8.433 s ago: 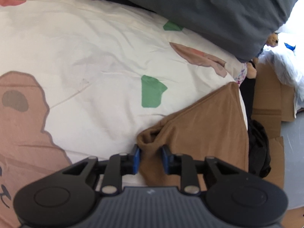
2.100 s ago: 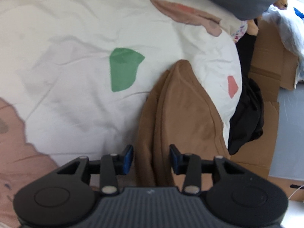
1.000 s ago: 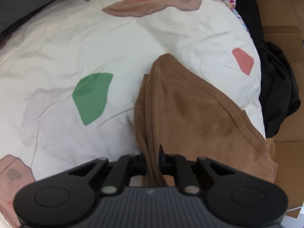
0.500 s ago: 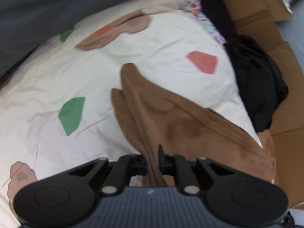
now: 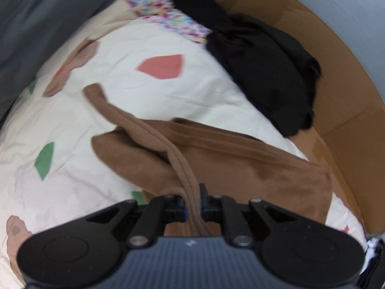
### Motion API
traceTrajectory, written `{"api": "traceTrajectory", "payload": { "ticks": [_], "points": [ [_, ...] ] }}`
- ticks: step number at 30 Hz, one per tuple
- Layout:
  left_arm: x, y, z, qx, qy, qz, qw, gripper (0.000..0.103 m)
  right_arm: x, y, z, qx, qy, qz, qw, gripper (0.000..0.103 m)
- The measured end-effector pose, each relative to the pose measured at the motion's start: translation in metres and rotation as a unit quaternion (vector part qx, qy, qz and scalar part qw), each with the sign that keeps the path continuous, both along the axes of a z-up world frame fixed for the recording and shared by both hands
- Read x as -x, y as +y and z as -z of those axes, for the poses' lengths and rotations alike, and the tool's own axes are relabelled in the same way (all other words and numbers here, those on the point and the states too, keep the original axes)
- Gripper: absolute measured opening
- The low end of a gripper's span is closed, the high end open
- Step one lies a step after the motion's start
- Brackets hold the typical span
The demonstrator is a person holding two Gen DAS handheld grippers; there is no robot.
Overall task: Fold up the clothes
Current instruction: 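Lift the folded brown shirt with both tools and swing it over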
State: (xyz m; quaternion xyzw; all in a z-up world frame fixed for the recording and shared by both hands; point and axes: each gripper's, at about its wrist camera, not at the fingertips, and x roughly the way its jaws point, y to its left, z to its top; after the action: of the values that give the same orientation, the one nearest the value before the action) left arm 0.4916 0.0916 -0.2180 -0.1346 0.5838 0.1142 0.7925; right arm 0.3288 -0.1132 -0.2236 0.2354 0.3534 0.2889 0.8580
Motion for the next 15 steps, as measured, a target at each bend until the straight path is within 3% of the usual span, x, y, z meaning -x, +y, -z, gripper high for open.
{"api": "traceTrajectory", "payload": {
  "ticks": [5,15],
  "points": [
    [-0.010,-0.047,0.024,-0.006,0.005,0.031,0.9995,0.009,0.006,-0.030,0.016,-0.002,-0.001,0.025,1.000,0.004],
    [-0.029,-0.115,0.064,-0.034,0.030,0.081,0.9957,0.009,0.008,-0.082,0.062,-0.021,0.040,0.082,0.996,0.004]
  ]
}}
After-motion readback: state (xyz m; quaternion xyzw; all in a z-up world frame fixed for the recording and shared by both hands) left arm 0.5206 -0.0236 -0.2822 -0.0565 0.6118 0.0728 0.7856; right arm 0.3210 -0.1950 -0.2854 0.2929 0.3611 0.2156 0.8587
